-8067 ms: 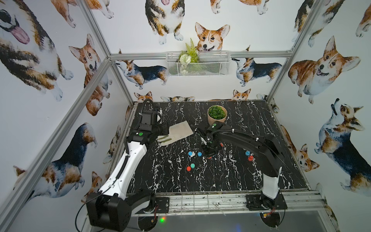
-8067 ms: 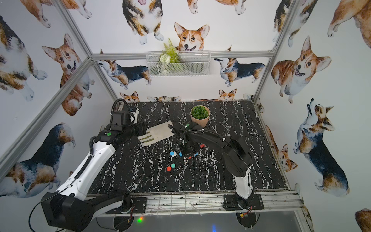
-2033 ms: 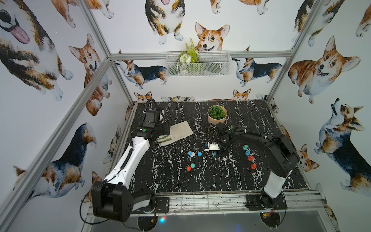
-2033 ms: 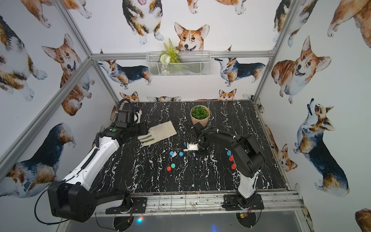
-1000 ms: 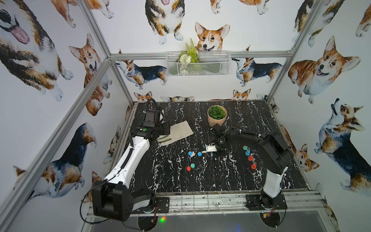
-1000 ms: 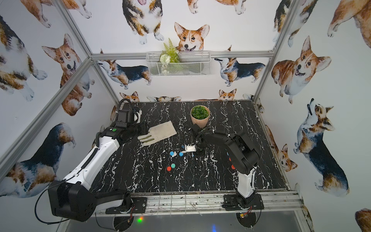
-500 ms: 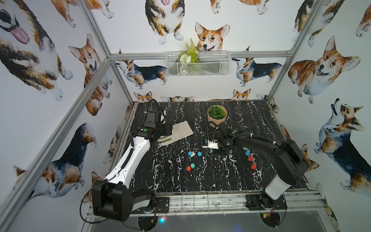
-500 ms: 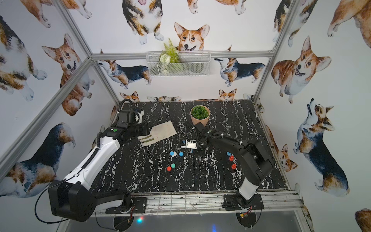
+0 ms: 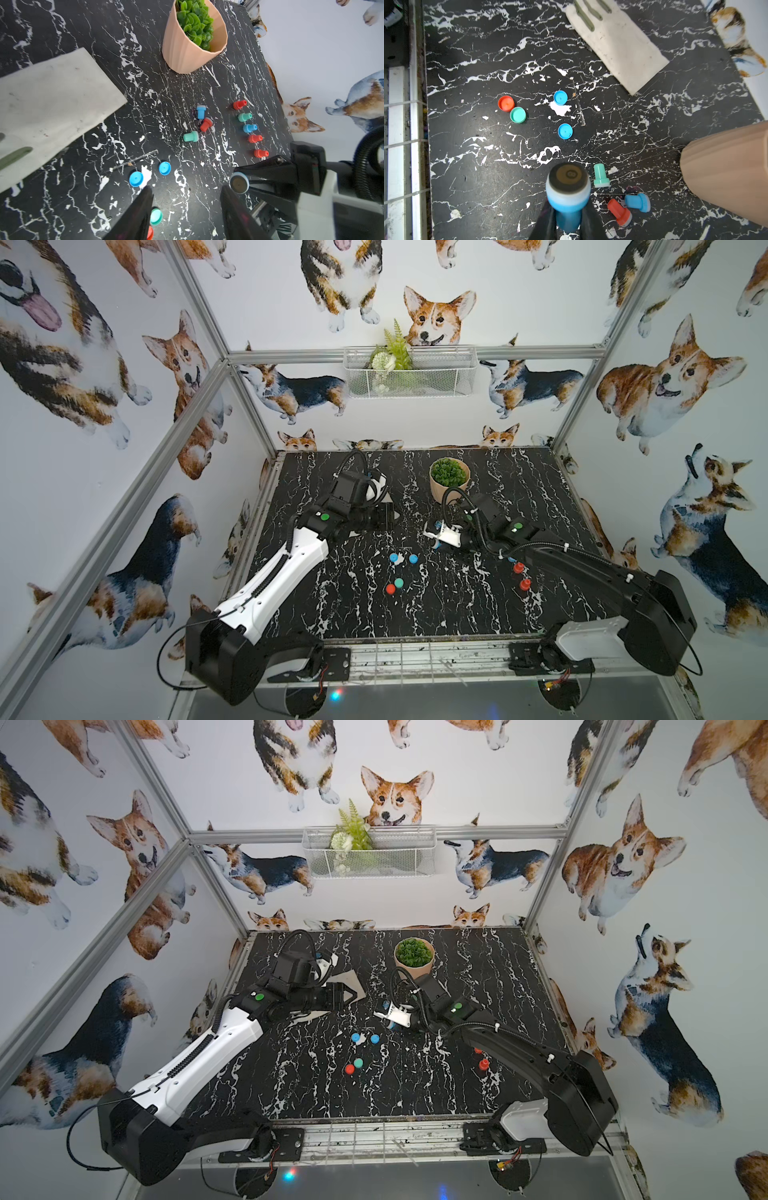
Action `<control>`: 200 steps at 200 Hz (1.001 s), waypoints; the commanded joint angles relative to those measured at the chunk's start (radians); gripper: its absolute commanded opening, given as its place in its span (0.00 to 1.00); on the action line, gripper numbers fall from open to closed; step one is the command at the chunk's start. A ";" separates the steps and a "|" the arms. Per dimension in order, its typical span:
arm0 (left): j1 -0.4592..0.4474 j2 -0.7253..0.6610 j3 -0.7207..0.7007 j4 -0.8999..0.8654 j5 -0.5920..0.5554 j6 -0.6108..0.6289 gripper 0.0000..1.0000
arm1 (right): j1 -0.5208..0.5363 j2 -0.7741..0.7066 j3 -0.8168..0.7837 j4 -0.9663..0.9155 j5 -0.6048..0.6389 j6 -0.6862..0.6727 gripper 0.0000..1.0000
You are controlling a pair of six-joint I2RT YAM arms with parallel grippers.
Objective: Close the stamp cap
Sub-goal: Pick up the stamp from the center of the board.
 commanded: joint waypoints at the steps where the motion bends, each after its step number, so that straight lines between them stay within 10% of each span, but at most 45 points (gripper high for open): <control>1: -0.047 0.008 0.020 0.017 0.078 -0.099 0.56 | 0.003 -0.070 -0.024 0.092 -0.020 0.057 0.01; 200: -0.244 0.109 0.111 0.072 0.147 -0.209 0.46 | 0.006 -0.186 -0.055 0.193 -0.053 0.072 0.02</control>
